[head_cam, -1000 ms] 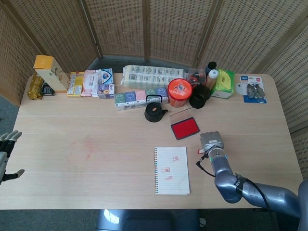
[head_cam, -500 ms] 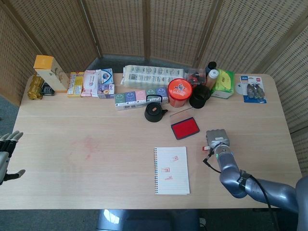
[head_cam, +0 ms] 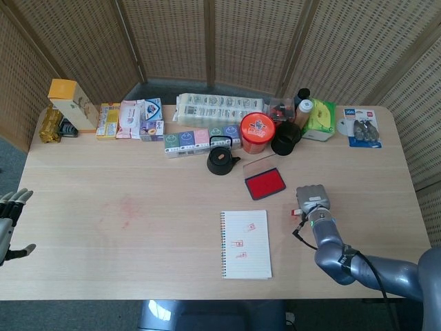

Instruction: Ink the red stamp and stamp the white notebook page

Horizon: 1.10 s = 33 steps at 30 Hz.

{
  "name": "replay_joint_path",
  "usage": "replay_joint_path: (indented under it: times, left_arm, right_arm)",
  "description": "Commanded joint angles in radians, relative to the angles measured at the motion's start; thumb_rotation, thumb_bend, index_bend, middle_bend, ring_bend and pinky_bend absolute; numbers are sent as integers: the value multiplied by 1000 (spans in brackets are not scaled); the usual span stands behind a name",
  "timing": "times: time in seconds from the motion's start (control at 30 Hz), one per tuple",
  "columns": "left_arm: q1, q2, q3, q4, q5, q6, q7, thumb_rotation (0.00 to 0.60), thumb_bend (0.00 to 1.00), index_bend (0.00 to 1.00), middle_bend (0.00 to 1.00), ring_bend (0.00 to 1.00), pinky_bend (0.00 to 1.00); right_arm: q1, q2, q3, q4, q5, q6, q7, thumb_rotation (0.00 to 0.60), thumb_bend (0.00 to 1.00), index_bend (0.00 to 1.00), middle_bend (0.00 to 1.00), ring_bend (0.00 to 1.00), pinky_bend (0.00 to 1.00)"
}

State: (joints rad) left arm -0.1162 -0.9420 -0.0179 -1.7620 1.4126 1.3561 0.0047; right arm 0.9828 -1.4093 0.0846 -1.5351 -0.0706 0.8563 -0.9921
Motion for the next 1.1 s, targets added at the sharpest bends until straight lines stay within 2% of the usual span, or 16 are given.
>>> replay_joint_path:
  times: [0.03,0.2,0.53,1.1]
  left_arm:
    - [0,1,0,0,0,1,-2,600,0,0,12,0,13]
    - [0,1,0,0,0,-1,-4,600,0,0,13,0,12]
    - [1,3,0,-1,3,1,-7,600,0,0,12,0,12]
    - [1,6,3,-3,14,3,-18,600,0,0,13,0,13]
  right_arm:
    - [9,-8,-14,9,-2,6,10,600,394,583,775,885,1000]
    - [20,-10,-34,7,-8,16,16,600,385,555,731,863,1000]
    - [35,-1,-58,-9,-6,17,33,600,255,462,627,825,1000]
    - [51,38,-73,-73,-18,47,78,600,252,440,606,816,1000]
